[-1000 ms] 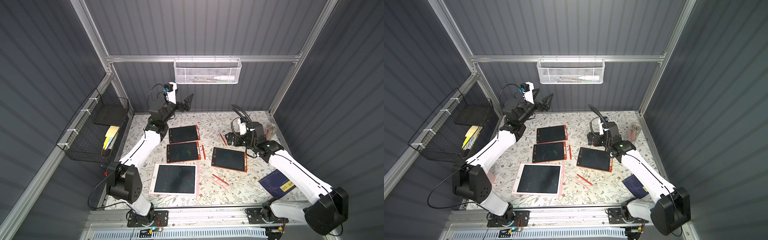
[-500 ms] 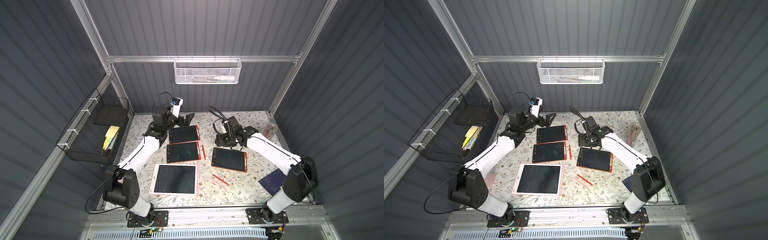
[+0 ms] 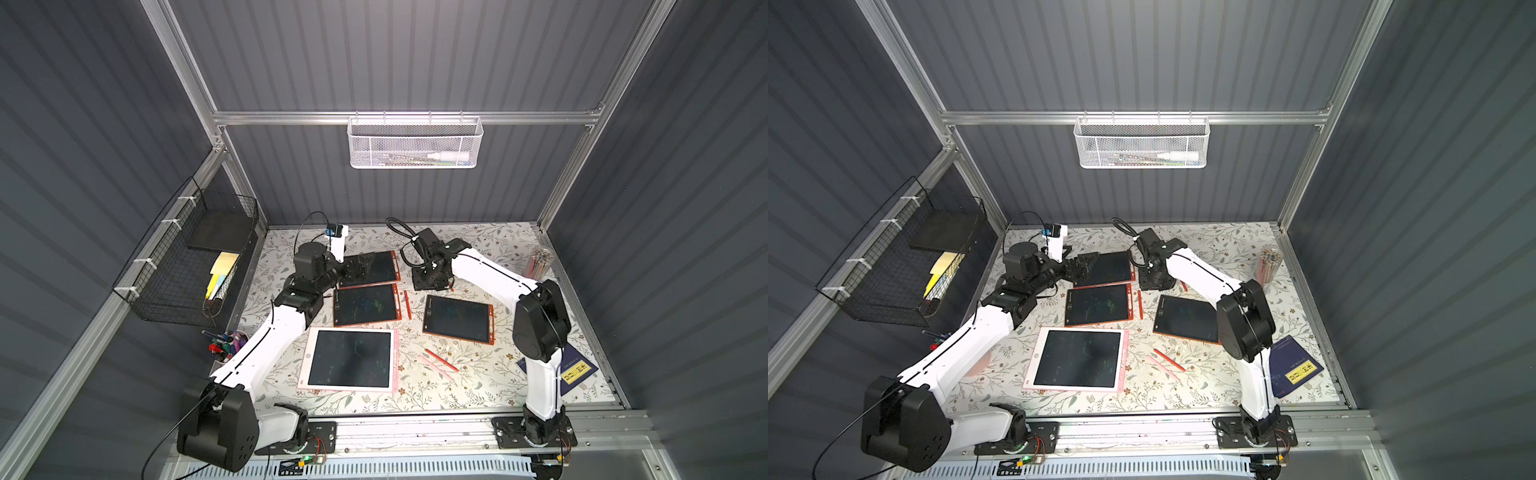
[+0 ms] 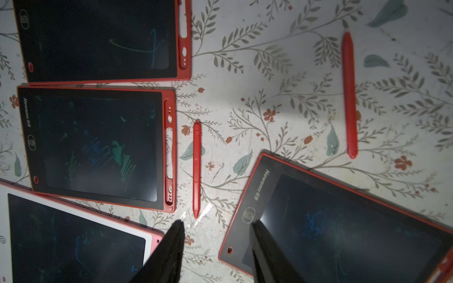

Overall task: Place the stylus back onto the writing tablet
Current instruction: Pick up the stylus from the center of the board.

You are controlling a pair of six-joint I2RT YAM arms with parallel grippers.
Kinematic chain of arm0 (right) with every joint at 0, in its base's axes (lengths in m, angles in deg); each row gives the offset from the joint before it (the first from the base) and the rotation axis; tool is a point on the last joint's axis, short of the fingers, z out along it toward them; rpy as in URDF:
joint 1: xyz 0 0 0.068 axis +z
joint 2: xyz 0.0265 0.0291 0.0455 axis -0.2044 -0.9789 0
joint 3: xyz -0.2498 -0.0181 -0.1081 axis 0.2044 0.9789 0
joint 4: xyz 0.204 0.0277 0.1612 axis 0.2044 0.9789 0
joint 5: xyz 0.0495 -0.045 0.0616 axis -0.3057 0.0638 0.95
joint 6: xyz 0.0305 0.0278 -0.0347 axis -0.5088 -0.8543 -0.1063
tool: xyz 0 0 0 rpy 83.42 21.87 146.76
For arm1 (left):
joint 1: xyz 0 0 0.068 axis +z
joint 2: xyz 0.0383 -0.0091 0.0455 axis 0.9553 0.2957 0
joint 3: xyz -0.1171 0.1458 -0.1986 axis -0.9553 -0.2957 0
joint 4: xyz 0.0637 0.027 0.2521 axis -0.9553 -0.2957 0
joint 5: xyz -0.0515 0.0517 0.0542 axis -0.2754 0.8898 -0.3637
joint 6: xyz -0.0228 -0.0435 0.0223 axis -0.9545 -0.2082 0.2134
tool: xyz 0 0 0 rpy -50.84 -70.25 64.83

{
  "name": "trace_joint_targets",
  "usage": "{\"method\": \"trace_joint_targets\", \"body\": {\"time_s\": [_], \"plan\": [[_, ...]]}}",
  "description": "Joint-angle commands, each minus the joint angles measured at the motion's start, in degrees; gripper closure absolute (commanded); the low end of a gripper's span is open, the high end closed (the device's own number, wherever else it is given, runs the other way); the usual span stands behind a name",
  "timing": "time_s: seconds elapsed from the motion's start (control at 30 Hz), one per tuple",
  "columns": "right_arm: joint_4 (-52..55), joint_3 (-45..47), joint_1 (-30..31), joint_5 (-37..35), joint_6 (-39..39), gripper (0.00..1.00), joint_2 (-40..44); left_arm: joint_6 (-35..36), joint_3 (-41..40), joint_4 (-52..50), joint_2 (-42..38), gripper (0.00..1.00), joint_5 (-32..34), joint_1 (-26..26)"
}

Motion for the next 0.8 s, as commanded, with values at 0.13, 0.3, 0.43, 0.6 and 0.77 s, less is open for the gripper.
{"method": "trace_joint_targets", "body": {"time_s": [0.13,0.3,0.43,0.6,0.77], "plan": [[5.0,-6.7,1.0,-1.4,-1.2,0.59,-7.4,-6.8,-6.9,3.3,-1.8,0.01,-4.6,0.4],[5.2,-9.1,1.2,-0.8,-1.5,0.64,-11.1,-11.5,-8.8,2.2,-2.8,0.01,5.3,0.4],[5.0,-10.3,1.7,-0.6,-2.0,0.65,-13.5,-14.0,-9.4,2.1,-3.2,0.01,9.9,0.4],[4.8,-12.1,2.4,-0.3,-2.2,0.66,-16.1,-14.5,-10.0,2.6,-4.6,0.01,11.2,0.4],[4.9,-13.2,2.8,-0.2,-2.3,0.66,-17.7,-14.7,-9.9,2.5,-4.4,0.01,11.5,0.4]]}}
